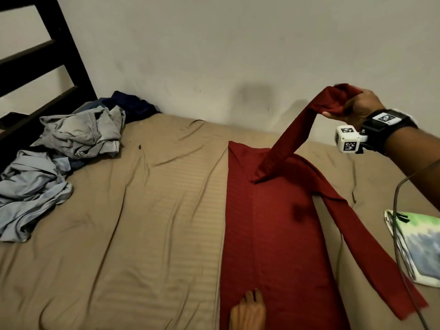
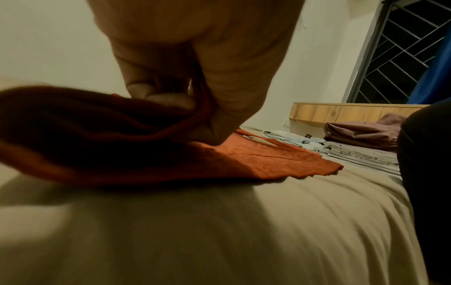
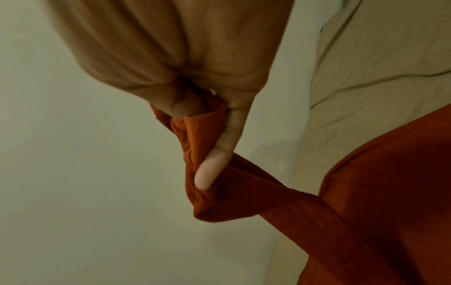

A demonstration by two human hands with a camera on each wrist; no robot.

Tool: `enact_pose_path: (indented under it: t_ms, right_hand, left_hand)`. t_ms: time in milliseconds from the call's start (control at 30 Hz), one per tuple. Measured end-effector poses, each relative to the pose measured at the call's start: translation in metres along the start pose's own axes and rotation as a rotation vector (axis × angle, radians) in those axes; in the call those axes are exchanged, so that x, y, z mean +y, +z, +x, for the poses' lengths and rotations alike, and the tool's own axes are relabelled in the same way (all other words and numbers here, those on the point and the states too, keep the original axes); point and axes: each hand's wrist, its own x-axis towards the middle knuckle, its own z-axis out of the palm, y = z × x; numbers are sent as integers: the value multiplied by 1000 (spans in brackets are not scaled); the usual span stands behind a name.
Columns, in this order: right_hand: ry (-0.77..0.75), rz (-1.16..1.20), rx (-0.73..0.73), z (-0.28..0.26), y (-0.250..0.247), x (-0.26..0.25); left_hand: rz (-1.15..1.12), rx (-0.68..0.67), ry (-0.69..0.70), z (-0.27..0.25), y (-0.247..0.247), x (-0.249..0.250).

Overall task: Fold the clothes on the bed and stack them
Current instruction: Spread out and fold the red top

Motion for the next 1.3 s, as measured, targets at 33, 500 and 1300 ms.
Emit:
enact_pose_path:
  t_ms: [33,500,1300]
  right_hand:
    - [1,-11,-8,-6,-6,4]
    - [417,-527,406,-95,-184,190]
    - [650,-590,-289,-395,26,322]
  left_hand:
    - [19,39,-6,-2,3,-2]
    - [177,-54,9,-47,11,-33]
    - [-313,-94,-114,-101,-36,-82]
